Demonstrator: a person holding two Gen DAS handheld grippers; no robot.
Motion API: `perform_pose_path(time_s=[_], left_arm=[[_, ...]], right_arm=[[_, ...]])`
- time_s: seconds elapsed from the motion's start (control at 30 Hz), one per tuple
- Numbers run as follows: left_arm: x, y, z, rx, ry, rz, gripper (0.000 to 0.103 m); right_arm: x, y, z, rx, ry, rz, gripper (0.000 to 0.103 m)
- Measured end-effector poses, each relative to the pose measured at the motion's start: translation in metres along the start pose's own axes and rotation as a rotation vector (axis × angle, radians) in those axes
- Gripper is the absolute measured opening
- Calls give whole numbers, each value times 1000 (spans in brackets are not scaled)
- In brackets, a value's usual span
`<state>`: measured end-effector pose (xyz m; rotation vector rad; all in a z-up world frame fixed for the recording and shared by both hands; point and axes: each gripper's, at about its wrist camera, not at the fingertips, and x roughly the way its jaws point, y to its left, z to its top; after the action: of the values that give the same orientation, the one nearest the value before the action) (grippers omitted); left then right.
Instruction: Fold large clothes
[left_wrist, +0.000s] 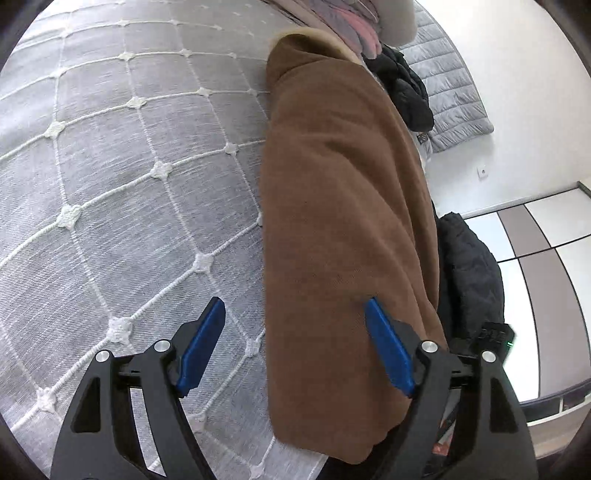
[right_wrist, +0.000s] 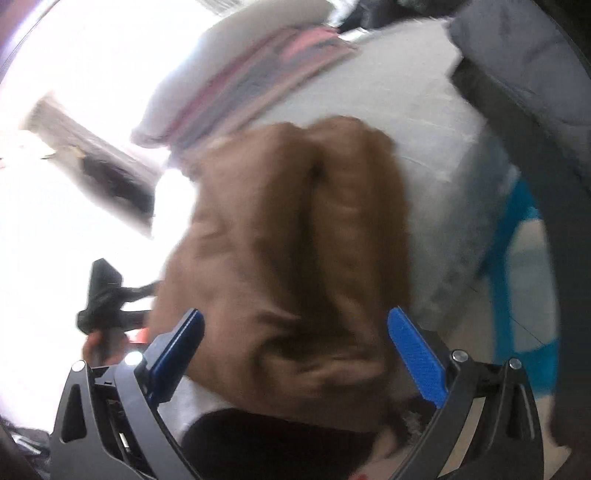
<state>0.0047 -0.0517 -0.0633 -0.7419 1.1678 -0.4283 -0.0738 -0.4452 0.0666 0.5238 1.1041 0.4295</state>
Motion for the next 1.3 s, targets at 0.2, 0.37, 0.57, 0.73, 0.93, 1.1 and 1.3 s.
perform_pose_path(time_s=[0.2, 0.37, 0.57, 0.73, 0.93, 1.1, 1.3], left_arm=[[8, 16, 1, -64, 21, 11, 78], [25, 22, -1, -176, 88, -111, 81], [36, -1, -11, -98, 145, -146, 87], [56, -25, -18, -39, 219, -173, 92], [74, -44, -19, 9, 204, -103, 87], [69, -88, -29, 210, 141, 36, 55], [56, -139, -25, 368, 51, 99, 48]], right_arm=[[28, -44, 3, 121, 123, 137, 96], [43, -69, -7, 219, 197, 265, 96], [64, -96, -12, 339, 285, 480, 96], [77, -103, -11, 368, 307, 585, 96], [72, -103, 1, 336, 276, 605, 97], [47, -87, 4, 278, 234, 576, 97], [8, -58, 31, 221, 165, 660, 97]])
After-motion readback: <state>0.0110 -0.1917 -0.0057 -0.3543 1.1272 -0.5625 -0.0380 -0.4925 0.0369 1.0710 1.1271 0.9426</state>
